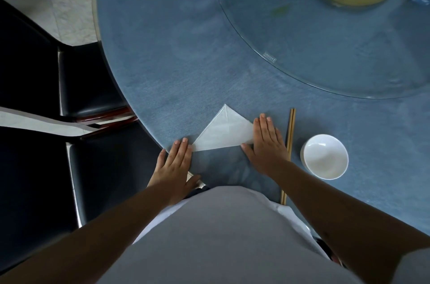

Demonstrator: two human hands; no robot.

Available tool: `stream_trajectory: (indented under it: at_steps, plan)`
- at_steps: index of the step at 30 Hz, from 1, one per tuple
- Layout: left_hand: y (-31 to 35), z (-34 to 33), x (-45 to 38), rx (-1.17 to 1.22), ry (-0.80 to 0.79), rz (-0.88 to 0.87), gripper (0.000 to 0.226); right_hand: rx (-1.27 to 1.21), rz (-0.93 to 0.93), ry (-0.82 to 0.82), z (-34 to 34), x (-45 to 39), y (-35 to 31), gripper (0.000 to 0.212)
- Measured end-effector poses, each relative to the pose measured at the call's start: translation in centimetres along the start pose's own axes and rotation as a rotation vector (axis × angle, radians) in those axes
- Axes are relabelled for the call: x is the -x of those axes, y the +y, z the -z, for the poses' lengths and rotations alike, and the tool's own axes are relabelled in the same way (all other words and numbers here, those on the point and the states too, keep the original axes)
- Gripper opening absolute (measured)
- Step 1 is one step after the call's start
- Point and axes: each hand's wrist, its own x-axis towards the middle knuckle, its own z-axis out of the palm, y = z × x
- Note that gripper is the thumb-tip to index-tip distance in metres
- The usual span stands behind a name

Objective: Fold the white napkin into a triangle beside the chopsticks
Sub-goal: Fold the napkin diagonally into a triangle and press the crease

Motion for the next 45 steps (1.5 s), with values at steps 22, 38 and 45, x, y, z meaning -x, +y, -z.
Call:
stream_trajectory:
  at_steps: [22, 38, 45]
  plan:
    - [1.2, 3.6, -2.6, 0.669, 0.127, 0.561, 0.012, 0.05, 0.1, -0.002, -0.5, 4.0, -0.9, 0.081]
    - [0.8, 3.6, -2.8, 0.958, 0.15, 0.613, 0.013, 0.04, 0.119, 0.012, -1.0, 3.7, 0.0, 0.076]
    - [1.0, 3.5, -3.1, 0.748, 0.143, 0.568, 0.009, 0.036, 0.12, 0.016, -1.1, 3.6, 0.2, 0.076]
